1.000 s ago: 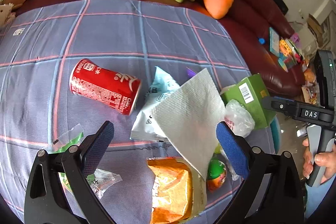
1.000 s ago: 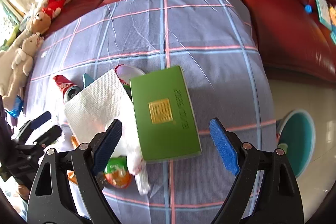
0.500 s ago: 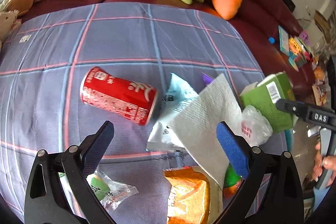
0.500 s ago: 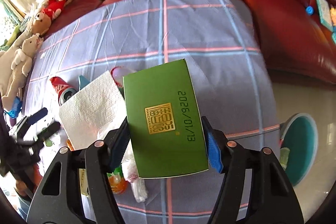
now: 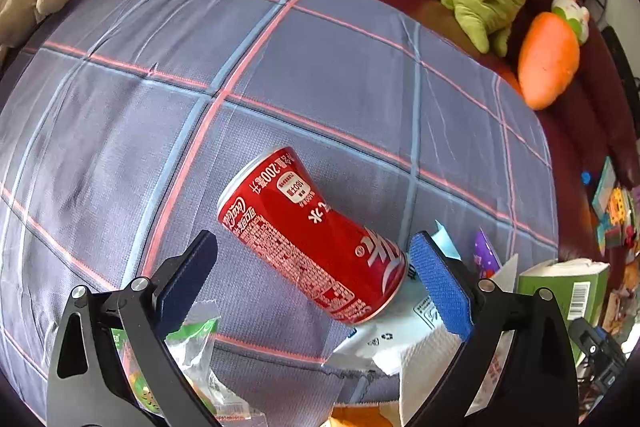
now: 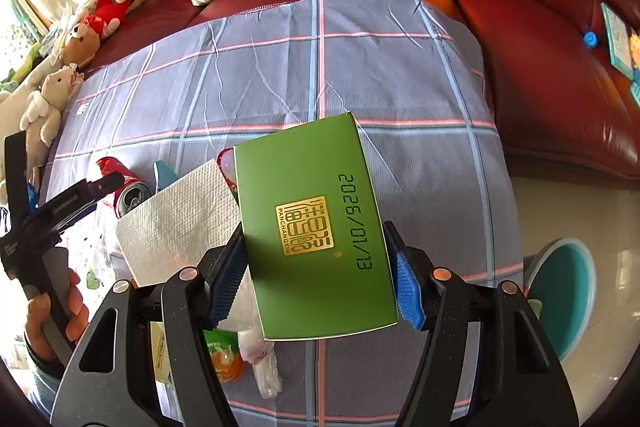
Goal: Collect trash
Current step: 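Grasp the red soda can with left tool while right tool grasps the green box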
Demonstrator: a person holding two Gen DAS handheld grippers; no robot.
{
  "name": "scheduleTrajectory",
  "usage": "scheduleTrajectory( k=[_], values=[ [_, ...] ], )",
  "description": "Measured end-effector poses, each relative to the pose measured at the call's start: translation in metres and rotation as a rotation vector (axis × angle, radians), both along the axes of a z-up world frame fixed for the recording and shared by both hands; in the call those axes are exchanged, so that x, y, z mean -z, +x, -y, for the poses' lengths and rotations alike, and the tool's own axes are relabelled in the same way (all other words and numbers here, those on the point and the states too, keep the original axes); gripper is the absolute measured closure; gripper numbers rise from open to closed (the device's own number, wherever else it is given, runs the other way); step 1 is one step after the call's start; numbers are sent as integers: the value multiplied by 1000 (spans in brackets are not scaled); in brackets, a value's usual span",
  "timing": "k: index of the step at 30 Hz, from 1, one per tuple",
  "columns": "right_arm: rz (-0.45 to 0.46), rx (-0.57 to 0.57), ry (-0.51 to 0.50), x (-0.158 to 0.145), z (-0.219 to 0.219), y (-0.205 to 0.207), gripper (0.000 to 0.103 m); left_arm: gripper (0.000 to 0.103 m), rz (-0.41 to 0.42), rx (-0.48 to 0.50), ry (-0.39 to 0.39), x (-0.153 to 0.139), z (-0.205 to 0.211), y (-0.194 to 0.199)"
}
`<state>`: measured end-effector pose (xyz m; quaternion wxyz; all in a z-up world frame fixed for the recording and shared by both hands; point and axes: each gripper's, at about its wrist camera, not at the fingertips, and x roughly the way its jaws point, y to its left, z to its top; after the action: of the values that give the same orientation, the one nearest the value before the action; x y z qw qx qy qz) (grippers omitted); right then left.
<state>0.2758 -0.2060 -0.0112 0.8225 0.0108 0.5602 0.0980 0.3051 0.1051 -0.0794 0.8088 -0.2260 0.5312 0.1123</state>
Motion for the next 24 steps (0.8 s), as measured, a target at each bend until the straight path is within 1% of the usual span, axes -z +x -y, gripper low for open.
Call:
scheduleTrajectory(
  k=[2,3,5,6,10,12,15,19,24],
  values=[
    [0,-4,3,1,-1,3,41,7,-16,-29,14,6,-2,6],
    [1,-7,5,1,-1,4,41,9,-21,-35,17,9,-2,8],
    [0,-10,11,3,-1,5,41,29,-32,-27,21,13,-2,10],
    [0,-9,13,4,-1,6,41,38,-32,-15,33,14,0,10],
    [3,9,41,7,6,3,41,50,-10,30,82,8,6,4],
    [13,24,56,6,12,1,41,52,6,51,106,1,10,-1],
    [26,40,79,0,21,-3,41,52,42,66,140,-12,15,-7],
    [50,62,94,-8,35,-14,41,52,96,100,147,-36,26,-20],
    [67,91,114,-16,58,-31,41,52,160,188,147,-64,60,-35]
  ],
)
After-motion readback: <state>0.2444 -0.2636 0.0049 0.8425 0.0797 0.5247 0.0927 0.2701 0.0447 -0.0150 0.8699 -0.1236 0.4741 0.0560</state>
